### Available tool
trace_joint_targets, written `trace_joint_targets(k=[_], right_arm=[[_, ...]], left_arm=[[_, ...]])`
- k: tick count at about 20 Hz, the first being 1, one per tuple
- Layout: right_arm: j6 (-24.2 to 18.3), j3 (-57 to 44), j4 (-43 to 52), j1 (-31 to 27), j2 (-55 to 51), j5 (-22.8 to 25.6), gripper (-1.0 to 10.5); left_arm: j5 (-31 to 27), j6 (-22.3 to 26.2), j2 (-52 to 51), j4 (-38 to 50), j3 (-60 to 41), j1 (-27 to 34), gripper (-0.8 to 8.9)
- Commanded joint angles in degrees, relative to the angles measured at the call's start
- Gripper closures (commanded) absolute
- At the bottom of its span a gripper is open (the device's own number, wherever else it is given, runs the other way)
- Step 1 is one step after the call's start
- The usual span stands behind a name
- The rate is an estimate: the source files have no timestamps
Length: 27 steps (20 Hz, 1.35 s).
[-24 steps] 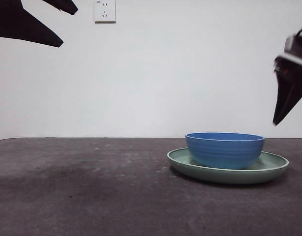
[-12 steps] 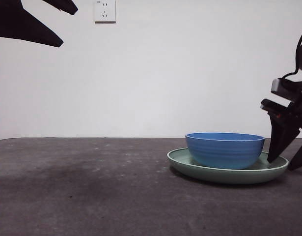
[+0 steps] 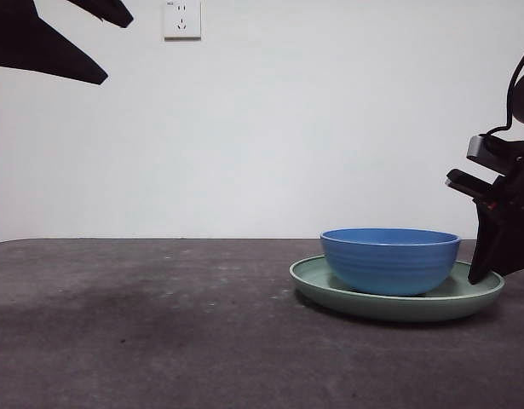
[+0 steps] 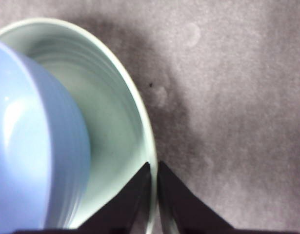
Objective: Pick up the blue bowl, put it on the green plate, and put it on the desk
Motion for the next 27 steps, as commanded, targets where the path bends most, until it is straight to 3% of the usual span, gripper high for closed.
trace_joint_targets(k=[1,9,14,21,27], right_arm=[[1.75,0.96,0.81,-0.02,-0.44,-1.88,9.3],[5.97,0.96,0.81,0.85,-9.11,-5.97,9.3],[10.25,0.98,2.05,6.40,-12.17,-5.88,9.3],[14.23,0.98,5.75,17.44,-11.82,2.12,9.3],[18.14,0.98,10.84,21.38,-6.08,3.58,9.3]], left_arm=[[0.35,0.28,0.31,-0.15,0.35,-0.22,5.33],[0.35,0.28,0.31,-0.24,0.35,-0.22,5.33],[0.35,0.28,0.31,-0.24,0.35,-0.24,5.33],[0.35,0.28,0.31,-0.24,0.35,-0.24,5.33],[0.35,0.28,0.31,-0.28,0.35,-0.24,5.33]])
